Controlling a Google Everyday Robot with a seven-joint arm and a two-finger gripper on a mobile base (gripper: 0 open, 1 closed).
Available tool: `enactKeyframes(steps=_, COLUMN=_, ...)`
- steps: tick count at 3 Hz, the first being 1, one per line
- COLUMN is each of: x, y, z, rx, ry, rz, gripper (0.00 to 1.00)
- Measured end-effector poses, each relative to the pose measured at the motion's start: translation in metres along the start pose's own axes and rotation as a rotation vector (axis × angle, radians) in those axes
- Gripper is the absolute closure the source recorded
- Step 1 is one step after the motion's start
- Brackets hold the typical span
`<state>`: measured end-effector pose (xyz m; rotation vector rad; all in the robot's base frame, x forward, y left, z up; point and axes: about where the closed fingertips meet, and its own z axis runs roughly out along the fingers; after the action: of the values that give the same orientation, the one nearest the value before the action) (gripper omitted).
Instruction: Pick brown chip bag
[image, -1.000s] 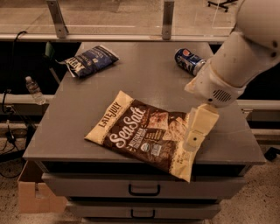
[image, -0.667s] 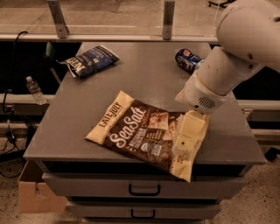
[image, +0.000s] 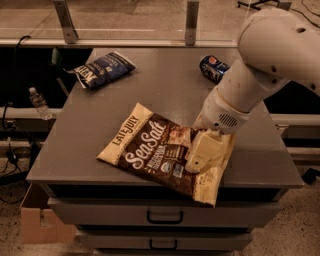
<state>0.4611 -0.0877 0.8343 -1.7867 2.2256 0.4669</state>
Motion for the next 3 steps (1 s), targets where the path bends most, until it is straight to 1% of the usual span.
enactKeyframes(steps=1, x=-0.015, y=0.001, z=-0.021, rx=0.011, ry=-0.052, rz=-0.024, gripper=0.71)
enactKeyframes(steps=2, x=-0.042, y=-0.001, z=-0.055, rx=0.023, ry=-0.158, rz=-0.068, gripper=0.94)
enactKeyframes(steps=3, x=-0.082, y=-0.006, z=-0.090, rx=0.014, ry=-0.307, rz=-0.101, gripper=1.00)
